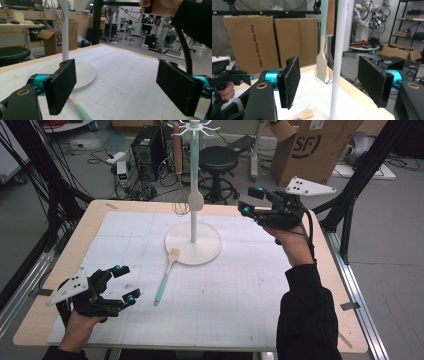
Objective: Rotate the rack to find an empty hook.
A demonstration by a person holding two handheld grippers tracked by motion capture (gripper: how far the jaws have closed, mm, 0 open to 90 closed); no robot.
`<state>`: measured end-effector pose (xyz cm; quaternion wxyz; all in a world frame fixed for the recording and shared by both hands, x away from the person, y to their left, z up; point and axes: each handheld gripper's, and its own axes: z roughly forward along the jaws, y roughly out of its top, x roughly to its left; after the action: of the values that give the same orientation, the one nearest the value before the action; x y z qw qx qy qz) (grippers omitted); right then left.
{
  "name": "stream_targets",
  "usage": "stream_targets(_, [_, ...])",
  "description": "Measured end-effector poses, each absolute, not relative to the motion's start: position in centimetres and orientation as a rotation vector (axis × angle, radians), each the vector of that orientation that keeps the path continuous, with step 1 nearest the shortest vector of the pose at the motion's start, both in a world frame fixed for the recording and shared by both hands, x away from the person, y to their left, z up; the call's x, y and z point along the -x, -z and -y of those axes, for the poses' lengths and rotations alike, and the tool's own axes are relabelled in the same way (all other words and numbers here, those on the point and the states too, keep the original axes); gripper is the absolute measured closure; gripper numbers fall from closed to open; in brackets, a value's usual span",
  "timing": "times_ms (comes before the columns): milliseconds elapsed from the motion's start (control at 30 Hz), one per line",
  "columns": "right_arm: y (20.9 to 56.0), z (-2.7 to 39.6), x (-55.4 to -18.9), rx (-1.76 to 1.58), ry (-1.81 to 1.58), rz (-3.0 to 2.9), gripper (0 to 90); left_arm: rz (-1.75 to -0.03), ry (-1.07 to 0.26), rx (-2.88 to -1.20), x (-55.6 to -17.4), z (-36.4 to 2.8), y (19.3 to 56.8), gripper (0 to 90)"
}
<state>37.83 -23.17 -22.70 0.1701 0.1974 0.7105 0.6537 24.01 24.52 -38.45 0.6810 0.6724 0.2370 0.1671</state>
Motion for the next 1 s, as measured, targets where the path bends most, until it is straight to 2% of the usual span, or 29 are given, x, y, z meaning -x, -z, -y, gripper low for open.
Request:
stream_targets(200, [21.1,22.5,-38.8,-0.562,-1.868,-1.997,35.9,-0.525,-0.372,-1.517,-24.1,-24.5,38.5,17.1])
stream_targets(433, [19.1,22.2,-41.2,-0.599,-1.898,-1.963,44.5,-0.527,-0.377,-1.518,-23.9,-24.5,38.5,17.2])
stream_targets(600, [17.8,21.7,-42.5,-0.599,-1.878,-1.962,59.0,-0.536,-0.380,-1.510,-23.9,-24.9,38.4,17.2])
stream_targets(700, [17.1,21.2,-43.1,-0.574,-1.863,-1.967,77.8,-0.536,-0.381,-1.507,-23.9,-25.1,38.4,17.3])
stream_targets(800, [16.6,20.6,-43.7,-0.587,-1.855,-1.975,88.8,-0.535,-0.380,-1.507,-23.9,-25.2,38.4,17.4])
stream_targets(1000, [15.6,19.9,-44.8,-0.618,-1.851,-1.960,89.4,-0.544,-0.383,-1.494,-23.9,-25.8,38.3,17.4])
